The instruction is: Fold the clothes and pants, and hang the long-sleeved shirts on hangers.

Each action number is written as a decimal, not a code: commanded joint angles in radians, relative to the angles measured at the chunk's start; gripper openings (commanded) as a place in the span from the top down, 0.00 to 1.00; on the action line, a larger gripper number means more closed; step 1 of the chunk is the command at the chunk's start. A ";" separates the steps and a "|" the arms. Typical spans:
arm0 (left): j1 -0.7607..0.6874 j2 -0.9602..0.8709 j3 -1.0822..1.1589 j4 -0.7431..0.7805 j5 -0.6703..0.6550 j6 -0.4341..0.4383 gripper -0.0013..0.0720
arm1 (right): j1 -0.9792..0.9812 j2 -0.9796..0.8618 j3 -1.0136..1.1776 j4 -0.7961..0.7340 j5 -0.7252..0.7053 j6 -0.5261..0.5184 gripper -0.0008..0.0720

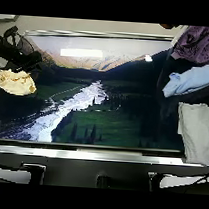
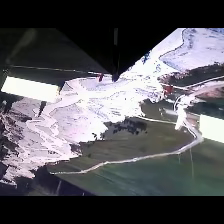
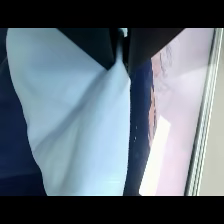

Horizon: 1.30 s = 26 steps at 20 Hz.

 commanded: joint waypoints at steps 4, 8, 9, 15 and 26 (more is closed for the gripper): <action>0.000 0.000 0.000 0.000 -0.036 0.000 0.96 | -0.014 0.085 0.001 -0.268 -0.109 0.190 0.95; 0.000 0.000 0.000 0.000 -0.068 0.000 0.96 | -0.014 0.122 0.001 -0.407 -0.276 0.207 0.95; 0.000 0.000 0.000 0.000 -0.070 0.000 0.96 | -0.014 0.124 0.001 -0.423 -0.331 0.207 0.95; 0.000 0.001 0.000 0.000 -0.078 0.001 0.96 | -0.014 0.124 0.000 -0.580 -0.616 0.151 0.94; 0.000 0.000 0.000 0.000 -0.084 0.008 0.96 | -0.012 0.331 -0.518 -0.781 -0.568 0.072 0.94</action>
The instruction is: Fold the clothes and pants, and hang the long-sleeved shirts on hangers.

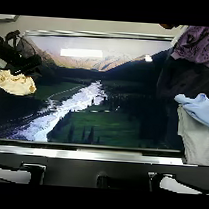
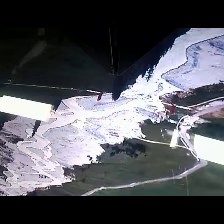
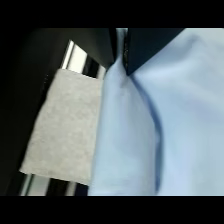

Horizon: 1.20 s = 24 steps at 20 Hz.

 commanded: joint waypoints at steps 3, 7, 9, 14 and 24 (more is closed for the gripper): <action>0.000 0.000 0.000 0.000 0.000 0.000 0.96 | 0.001 0.088 -0.262 -0.062 0.056 -0.013 0.94; 0.000 0.000 0.000 0.000 0.000 0.000 0.96 | 0.001 0.093 -0.372 -0.098 0.065 -0.011 0.94; 0.000 0.000 0.000 0.000 0.000 0.000 0.96 | 0.001 0.093 -0.419 -0.114 0.069 -0.006 0.94; 0.000 0.000 0.000 0.000 0.000 0.000 0.96 | 0.001 0.097 -0.499 -0.169 0.077 -0.003 0.94; -0.003 0.000 0.000 0.000 0.000 0.000 0.96 | 0.001 0.096 -0.581 -0.283 0.101 -0.024 0.80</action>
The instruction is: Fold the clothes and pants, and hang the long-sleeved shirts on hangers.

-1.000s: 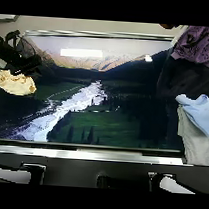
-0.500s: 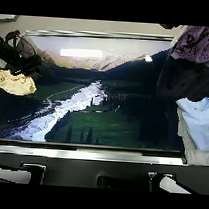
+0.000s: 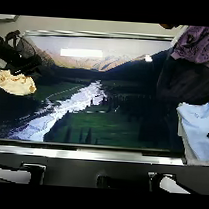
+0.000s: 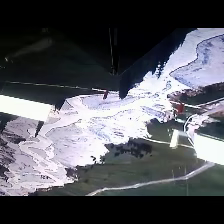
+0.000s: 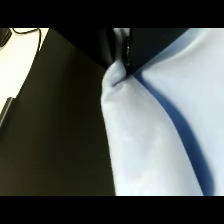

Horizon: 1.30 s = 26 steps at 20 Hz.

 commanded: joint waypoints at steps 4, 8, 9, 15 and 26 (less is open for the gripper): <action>-0.016 0.001 0.000 0.000 0.001 0.001 0.96 | 0.009 0.012 0.047 -0.041 0.170 -0.161 0.65; -0.021 0.037 0.000 0.000 0.038 0.066 0.96 | 0.128 0.108 0.158 0.099 0.570 -0.328 0.74; -0.021 0.058 0.001 0.001 0.061 0.091 0.96 | 0.183 0.128 0.169 0.167 0.683 -0.377 0.80; -0.053 0.216 -0.047 0.081 0.132 0.188 0.96 | 0.588 0.128 0.172 0.401 0.798 -0.507 0.94; -0.071 0.491 -0.375 0.116 0.142 0.199 0.96 | 0.952 0.127 0.172 0.417 0.691 -0.568 0.94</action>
